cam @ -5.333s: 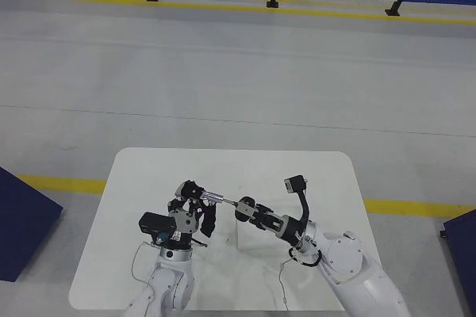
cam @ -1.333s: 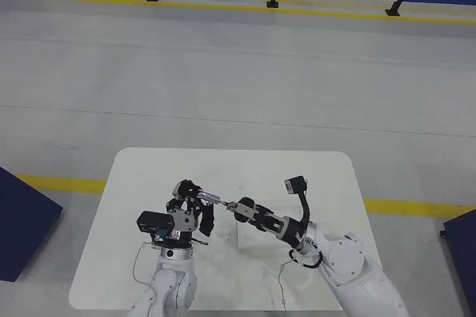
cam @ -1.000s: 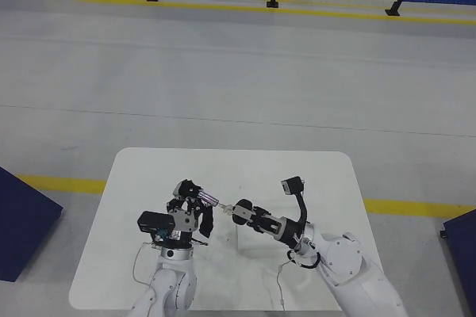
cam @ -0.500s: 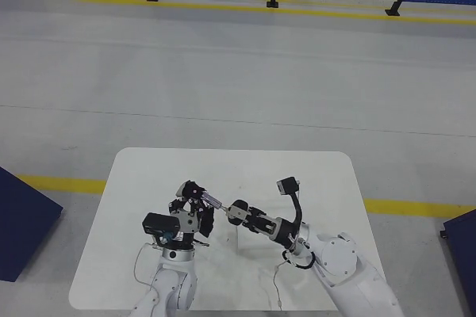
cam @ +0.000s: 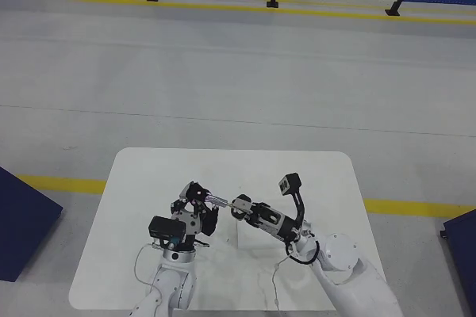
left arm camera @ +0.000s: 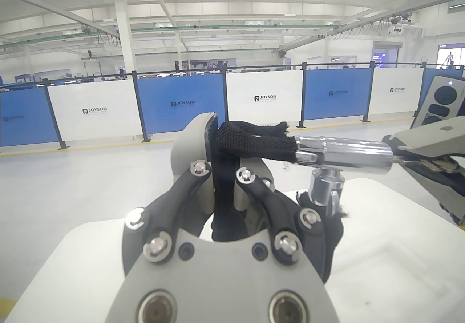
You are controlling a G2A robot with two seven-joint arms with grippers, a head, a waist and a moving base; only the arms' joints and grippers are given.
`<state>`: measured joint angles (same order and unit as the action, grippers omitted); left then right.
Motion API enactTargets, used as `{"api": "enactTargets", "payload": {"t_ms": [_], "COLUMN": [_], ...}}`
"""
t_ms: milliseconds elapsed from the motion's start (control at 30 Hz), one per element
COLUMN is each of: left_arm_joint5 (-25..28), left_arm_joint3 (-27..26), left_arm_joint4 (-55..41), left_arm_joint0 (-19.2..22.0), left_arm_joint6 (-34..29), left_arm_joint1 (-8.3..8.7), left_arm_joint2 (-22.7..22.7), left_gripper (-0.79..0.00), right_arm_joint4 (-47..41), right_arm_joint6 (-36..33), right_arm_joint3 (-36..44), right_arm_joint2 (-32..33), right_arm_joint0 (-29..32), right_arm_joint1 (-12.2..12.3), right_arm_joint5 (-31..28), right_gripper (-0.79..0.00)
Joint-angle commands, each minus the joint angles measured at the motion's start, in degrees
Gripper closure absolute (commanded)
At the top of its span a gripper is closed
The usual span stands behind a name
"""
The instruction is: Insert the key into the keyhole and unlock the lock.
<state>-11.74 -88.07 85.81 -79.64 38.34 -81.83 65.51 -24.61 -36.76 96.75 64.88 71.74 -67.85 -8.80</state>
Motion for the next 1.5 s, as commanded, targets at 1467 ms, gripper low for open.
{"api": "enactTargets", "payload": {"t_ms": [1467], "left_arm_joint5": [-0.3], "left_arm_joint3": [0.0], "left_arm_joint4": [7.4], "left_arm_joint0": [-0.3], "left_arm_joint6": [0.7], "left_arm_joint1": [0.09], "left_arm_joint2": [1.0], "left_gripper": [0.0], "right_arm_joint4": [-29.3], "right_arm_joint6": [1.9], "right_arm_joint3": [-0.2], "right_arm_joint2": [3.1], "right_arm_joint0": [0.6], "right_arm_joint1": [-0.7], "right_arm_joint5": [29.2], "right_gripper": [0.0]}}
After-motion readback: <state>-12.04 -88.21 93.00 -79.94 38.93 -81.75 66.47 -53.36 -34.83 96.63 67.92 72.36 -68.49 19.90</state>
